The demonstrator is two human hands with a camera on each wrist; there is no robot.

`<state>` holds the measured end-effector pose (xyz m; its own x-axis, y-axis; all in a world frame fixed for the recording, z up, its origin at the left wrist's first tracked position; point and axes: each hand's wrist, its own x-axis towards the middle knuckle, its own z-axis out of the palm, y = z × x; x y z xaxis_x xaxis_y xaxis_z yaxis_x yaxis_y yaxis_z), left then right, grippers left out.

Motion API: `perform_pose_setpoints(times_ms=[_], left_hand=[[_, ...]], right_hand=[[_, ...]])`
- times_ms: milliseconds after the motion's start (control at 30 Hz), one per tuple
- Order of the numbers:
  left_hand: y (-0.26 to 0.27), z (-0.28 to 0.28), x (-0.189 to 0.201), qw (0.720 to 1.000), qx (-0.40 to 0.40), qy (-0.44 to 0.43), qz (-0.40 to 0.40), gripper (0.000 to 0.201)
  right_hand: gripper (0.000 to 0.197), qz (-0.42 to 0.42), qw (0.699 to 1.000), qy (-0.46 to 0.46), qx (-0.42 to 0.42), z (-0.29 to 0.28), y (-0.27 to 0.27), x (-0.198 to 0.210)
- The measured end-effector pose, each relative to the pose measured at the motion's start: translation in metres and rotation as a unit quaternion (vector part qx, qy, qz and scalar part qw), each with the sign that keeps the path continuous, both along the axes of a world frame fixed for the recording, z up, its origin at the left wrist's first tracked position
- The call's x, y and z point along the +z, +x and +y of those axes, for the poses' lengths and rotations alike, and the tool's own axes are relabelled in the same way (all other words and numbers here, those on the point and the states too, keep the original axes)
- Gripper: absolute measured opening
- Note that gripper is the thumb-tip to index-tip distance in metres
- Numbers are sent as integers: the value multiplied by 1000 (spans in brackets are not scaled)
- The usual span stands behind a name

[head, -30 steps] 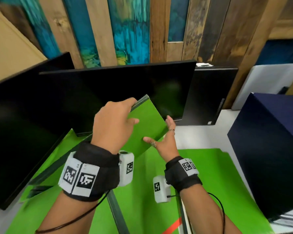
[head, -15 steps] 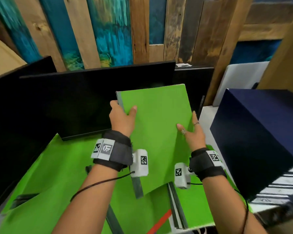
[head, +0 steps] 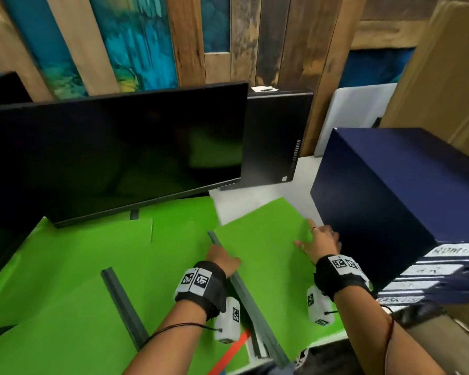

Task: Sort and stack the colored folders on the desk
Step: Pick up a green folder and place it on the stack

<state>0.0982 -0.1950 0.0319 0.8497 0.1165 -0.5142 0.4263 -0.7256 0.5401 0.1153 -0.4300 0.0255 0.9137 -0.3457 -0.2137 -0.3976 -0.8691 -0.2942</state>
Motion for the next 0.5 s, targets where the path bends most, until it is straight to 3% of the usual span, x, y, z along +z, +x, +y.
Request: perform_pose_setpoints(times_ms=[133,233,333,500], left_hand=[[-1,27,-1,991,-24,126,-27,72],[0,62,2,976,-15,210,-63,58],[-4,107,2,954,0,293,-65,50],[-18,193,-2,937,50,344,35,102]], right_hand=[[84,26,998,-29,39,15,2,-1],[79,19,994,-24,108,44,3,3],[71,19,977,37,208,86,-1,3],[75,81,944,37,318,147,-22,-4]])
